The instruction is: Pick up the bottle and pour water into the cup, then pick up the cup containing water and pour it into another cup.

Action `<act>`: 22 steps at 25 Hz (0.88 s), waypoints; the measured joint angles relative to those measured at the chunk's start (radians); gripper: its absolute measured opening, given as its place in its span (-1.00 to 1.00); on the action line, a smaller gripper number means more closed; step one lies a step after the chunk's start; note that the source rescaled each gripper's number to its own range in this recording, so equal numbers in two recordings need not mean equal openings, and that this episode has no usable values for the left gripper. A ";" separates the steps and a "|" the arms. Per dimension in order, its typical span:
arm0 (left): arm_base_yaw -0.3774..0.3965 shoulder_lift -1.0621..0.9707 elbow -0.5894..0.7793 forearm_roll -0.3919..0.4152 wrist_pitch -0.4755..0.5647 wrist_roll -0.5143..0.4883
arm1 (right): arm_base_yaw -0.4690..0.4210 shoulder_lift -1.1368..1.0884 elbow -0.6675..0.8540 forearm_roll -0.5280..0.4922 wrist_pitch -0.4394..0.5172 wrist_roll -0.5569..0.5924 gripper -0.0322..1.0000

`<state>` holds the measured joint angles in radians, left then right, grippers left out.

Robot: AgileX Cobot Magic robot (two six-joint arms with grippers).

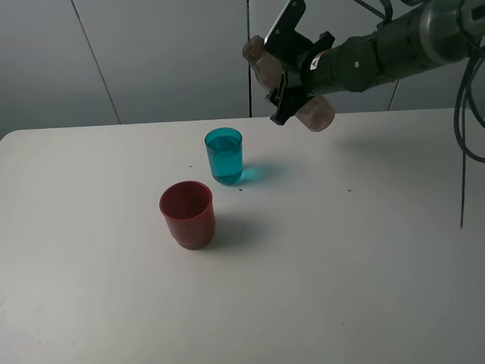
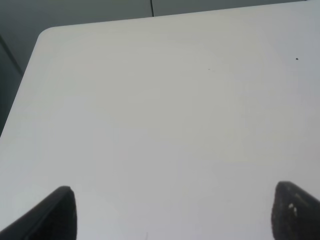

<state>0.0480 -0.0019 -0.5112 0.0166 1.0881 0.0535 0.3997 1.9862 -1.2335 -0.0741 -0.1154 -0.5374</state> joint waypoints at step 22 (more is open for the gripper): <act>0.000 0.000 0.000 0.000 0.000 0.000 | -0.115 0.034 0.289 0.003 -0.568 0.574 -0.93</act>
<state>0.0480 -0.0019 -0.5112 0.0166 1.0881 0.0535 0.2851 2.0203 -0.9441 -0.0714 -0.6835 0.0364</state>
